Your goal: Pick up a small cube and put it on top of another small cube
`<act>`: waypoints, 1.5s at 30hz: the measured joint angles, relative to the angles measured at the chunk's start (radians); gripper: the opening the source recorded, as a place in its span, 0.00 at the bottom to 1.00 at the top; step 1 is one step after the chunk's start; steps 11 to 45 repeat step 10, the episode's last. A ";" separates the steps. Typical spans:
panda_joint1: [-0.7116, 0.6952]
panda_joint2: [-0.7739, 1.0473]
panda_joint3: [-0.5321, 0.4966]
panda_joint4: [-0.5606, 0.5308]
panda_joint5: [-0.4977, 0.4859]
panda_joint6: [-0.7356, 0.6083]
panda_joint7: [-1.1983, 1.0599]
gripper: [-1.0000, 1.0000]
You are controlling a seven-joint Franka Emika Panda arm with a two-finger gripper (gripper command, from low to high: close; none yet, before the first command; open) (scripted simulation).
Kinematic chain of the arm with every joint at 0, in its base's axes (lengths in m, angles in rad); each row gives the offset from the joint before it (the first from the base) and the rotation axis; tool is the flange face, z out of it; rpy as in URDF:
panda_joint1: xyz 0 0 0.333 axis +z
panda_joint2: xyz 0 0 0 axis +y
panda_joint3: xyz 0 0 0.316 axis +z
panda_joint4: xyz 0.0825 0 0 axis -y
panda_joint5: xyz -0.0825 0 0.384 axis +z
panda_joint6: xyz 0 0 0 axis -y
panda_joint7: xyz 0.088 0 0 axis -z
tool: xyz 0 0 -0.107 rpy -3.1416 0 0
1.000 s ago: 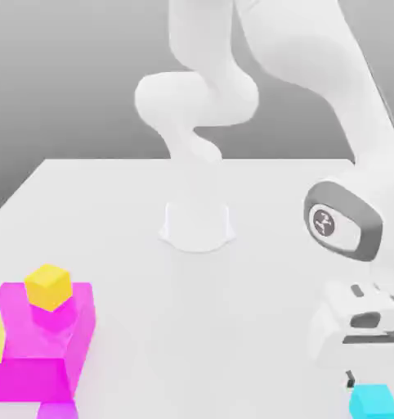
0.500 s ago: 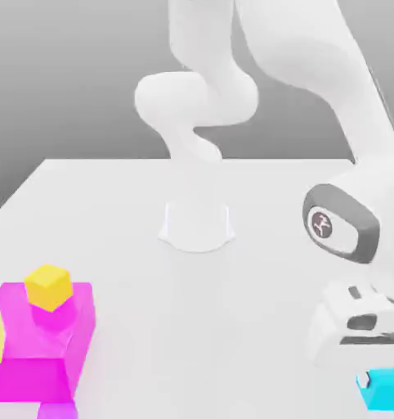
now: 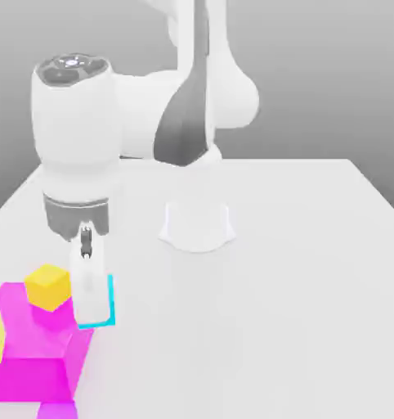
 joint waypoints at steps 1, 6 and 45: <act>-0.022 -0.035 -0.015 -0.020 0.009 -0.009 0.044 0.00; -0.102 -0.052 -0.072 -0.109 0.037 0.079 0.178 0.00; -0.103 -0.003 -0.075 -0.128 0.047 0.148 0.178 1.00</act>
